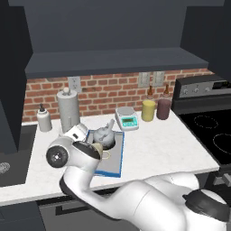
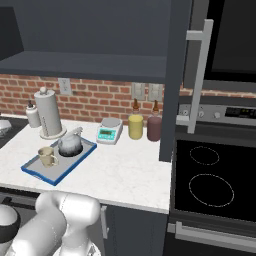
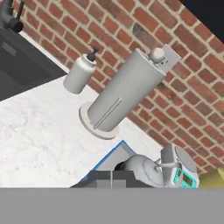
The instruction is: Pick the kettle from the counter and place it on the tray. Then pick the mug from the cabinet and place it on the tray. Then close the cabinet doors.
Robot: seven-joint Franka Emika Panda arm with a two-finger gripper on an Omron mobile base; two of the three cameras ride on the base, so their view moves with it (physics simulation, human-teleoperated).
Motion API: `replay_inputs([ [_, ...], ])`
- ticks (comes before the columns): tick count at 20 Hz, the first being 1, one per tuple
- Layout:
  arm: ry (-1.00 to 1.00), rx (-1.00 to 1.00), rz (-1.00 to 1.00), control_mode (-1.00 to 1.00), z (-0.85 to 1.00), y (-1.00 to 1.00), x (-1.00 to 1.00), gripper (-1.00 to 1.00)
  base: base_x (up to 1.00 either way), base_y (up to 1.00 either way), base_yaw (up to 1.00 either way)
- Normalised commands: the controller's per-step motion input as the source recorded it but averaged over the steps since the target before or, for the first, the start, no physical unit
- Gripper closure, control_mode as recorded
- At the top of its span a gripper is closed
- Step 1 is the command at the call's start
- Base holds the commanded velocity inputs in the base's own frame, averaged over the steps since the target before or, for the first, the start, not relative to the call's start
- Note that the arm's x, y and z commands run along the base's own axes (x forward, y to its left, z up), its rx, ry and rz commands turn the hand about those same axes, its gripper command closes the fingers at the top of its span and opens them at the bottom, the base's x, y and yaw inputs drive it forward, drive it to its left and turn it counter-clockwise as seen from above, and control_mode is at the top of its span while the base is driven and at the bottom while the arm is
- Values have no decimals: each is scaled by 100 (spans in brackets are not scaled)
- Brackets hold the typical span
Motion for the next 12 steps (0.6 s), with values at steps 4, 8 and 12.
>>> replay_inputs([
  [4, 0, -34, -13, -100, 17, 67, -3, 100, 0, 0, 0],
  [8, 0, -39, -18, -100, 2, 66, -2, 100, 0, 0, 0],
  [12, -15, -42, -14, -100, 0, 58, 0, 100, 0, 0, 0],
])
